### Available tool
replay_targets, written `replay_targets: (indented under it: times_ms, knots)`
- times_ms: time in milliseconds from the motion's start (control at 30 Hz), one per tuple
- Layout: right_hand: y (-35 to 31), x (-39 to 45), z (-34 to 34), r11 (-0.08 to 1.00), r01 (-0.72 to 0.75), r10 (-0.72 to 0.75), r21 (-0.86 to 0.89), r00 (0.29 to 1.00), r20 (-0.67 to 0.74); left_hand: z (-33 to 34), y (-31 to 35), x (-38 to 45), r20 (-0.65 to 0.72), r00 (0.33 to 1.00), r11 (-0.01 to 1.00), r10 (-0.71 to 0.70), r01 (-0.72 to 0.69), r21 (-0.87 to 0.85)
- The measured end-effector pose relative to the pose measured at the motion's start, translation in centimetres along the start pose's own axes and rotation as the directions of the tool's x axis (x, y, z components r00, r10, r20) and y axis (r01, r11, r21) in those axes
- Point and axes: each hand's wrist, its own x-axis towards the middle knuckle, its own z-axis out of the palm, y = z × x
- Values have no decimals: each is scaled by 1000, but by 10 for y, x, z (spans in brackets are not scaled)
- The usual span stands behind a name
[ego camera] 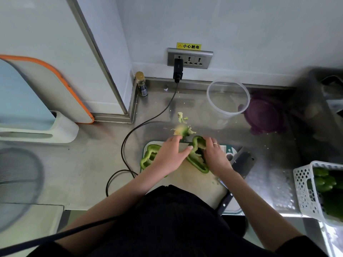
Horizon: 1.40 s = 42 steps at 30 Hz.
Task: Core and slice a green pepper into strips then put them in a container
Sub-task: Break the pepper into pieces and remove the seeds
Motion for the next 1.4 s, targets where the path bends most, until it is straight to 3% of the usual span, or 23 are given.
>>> replay_targets:
  times_ms: [133, 300, 367, 467, 567, 733, 867, 1067, 1167, 1233, 1300, 1367, 1400]
  knots:
    - [-22, -6, -14, 982, 188, -188, -2, 981, -54, -1, 13, 6, 44, 996, 993, -78, 82, -87]
    - [-31, -4, -18, 962, 274, -266, 11, 941, -208, -12, 14, 2, 86, 995, 981, -52, 67, -182]
    - [-31, -2, -18, 941, 313, -335, -127, 909, -248, -15, 13, 1, 153, 986, 974, -64, 95, -205]
    - [-35, 2, -21, 881, 274, -365, -386, 913, -185, -16, 11, 2, 223, 971, 981, -90, 126, -151]
    - [-38, 6, -18, 826, 266, -389, -496, 907, -161, -18, 10, 5, 252, 962, 978, -103, 144, -152]
    - [-38, 18, -12, 803, 369, -437, -468, 899, -41, -23, 7, 5, 311, 944, 971, -114, 172, -166]
    - [-38, 19, -10, 805, 341, -341, -485, 935, 92, -23, 8, 5, 323, 938, 969, -126, 186, -163]
    - [-38, 24, -18, 857, 304, -297, -416, 951, 84, -22, 9, 8, 339, 932, 951, -126, 211, -226]
    - [-38, 23, -22, 900, 289, -255, -326, 956, 146, -23, 9, 10, 396, 904, 929, -159, 273, -250]
    - [-32, 18, -24, 918, 262, -251, -297, 965, 76, -25, 8, 12, 415, 894, 915, -166, 297, -274]
    - [-24, 14, -22, 819, 328, -430, -470, 894, -126, -28, 9, 12, 415, 895, 902, -163, 306, -306]
    - [-19, 12, -20, 674, 357, -564, -647, 814, -138, -29, 10, 13, 425, 890, 893, -165, 317, -318]
    - [-17, 14, -17, 638, 372, -582, -674, 806, -106, -28, 12, 13, 432, 887, 891, -164, 321, -320]
